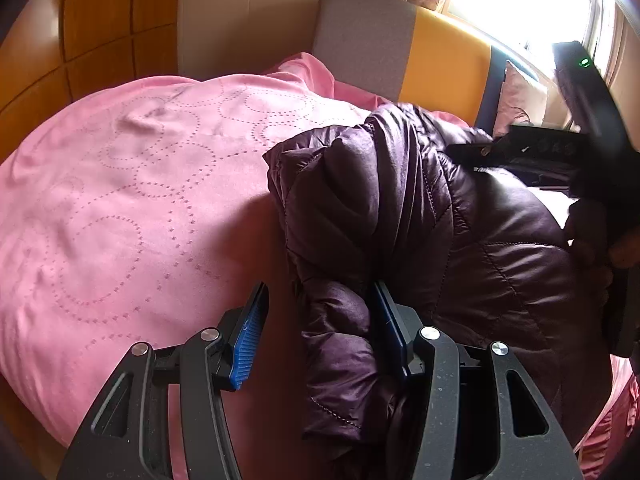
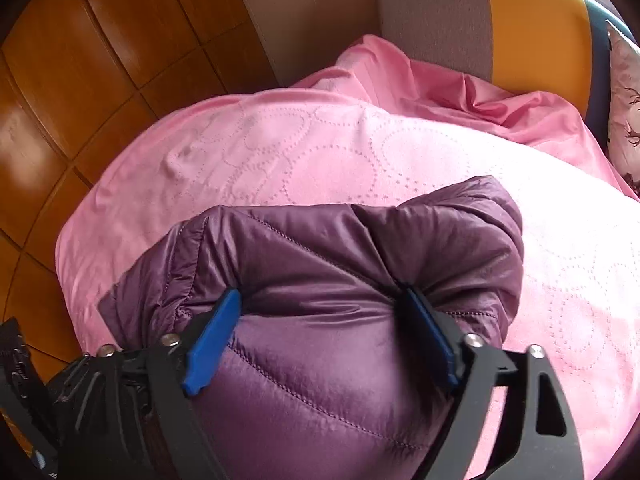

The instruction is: Fold large clothes

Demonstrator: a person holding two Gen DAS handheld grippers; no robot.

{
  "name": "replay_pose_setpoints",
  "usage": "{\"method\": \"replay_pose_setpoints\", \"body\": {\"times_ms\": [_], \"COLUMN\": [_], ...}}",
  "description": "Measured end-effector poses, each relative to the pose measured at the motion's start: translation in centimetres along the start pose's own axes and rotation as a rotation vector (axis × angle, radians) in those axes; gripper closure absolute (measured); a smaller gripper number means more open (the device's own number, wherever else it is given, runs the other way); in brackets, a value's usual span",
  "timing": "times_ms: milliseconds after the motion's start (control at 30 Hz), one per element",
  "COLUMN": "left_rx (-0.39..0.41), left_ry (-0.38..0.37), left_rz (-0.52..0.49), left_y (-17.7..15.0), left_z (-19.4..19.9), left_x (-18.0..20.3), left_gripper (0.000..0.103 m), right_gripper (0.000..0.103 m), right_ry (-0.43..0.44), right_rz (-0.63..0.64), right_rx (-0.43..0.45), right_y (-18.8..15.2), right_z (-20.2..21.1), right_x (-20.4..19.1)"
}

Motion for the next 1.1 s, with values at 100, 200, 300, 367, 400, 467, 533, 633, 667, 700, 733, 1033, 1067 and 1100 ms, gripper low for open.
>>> {"method": "replay_pose_setpoints", "body": {"times_ms": [100,200,300,367,400,467,533,633,667,700,733,1033,1067,1100], "left_rx": [0.001,-0.001,-0.003,-0.007,-0.012,-0.024,-0.038,-0.056,-0.057,-0.058,-0.055,-0.075,-0.086,-0.096], "left_ry": [-0.012,-0.038,-0.064,-0.101,-0.128,-0.181,-0.243,-0.348,-0.391,-0.430,-0.456,-0.570,-0.589,-0.603], "left_rz": [0.006,0.026,0.050,0.079,0.102,0.146,0.185,0.240,0.260,0.281,0.300,0.275,0.263,0.251], "left_y": [-0.2,-0.2,-0.3,-0.3,-0.4,-0.5,-0.6,-0.8,-0.9,-1.0,-1.1,-1.0,-1.0,-0.9], "left_z": [0.0,-0.2,-0.4,-0.7,-0.9,-1.3,-1.7,-2.2,-2.3,-2.5,-2.6,-2.2,-2.4,-2.6], "left_x": [-0.2,-0.6,-1.1,-1.6,-2.0,-2.7,-3.2,-3.6,-3.6,-3.6,-3.6,0.4,1.6,2.6], "left_gripper": [0.051,0.051,0.047,0.046,0.046,0.044,0.044,0.049,0.052,0.056,0.056,0.059,0.059,0.059], "right_gripper": [0.003,0.002,0.002,0.002,0.002,0.002,0.002,0.004,0.010,0.019,0.024,0.041,0.041,0.041], "right_ry": [0.043,0.058,0.147,0.227,0.273,0.349,0.425,0.483,0.487,0.487,0.486,0.414,0.396,0.378], "right_rz": [-0.055,-0.132,-0.245,-0.298,-0.328,-0.392,-0.427,-0.449,-0.450,-0.453,-0.446,-0.391,-0.392,-0.395], "right_rx": [0.053,0.075,0.026,-0.029,-0.044,-0.045,-0.067,-0.065,-0.054,-0.042,-0.030,0.101,0.123,0.141], "right_y": [-0.8,-2.7,-5.7,-7.5,-8.2,-8.9,-9.3,-9.8,-9.9,-10.1,-10.2,-12.4,-12.9,-13.4], "right_z": [2.5,4.6,4.6,3.7,3.2,2.4,1.5,0.8,1.1,1.5,2.0,8.9,10.1,11.2], "right_x": [1.0,3.3,6.0,6.8,7.0,7.4,7.2,6.9,6.9,7.0,7.0,7.9,8.5,9.2]}}
Point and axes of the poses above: each gripper's, at about its wrist camera, not at the fingertips, and z roughly against the way its jaws point, x to its right, y to its top, the point moved 4 cm from there along -z, roughly the way its jaws point, and after that the axes turned 5 degrees about -y, right-handed, at the moved point
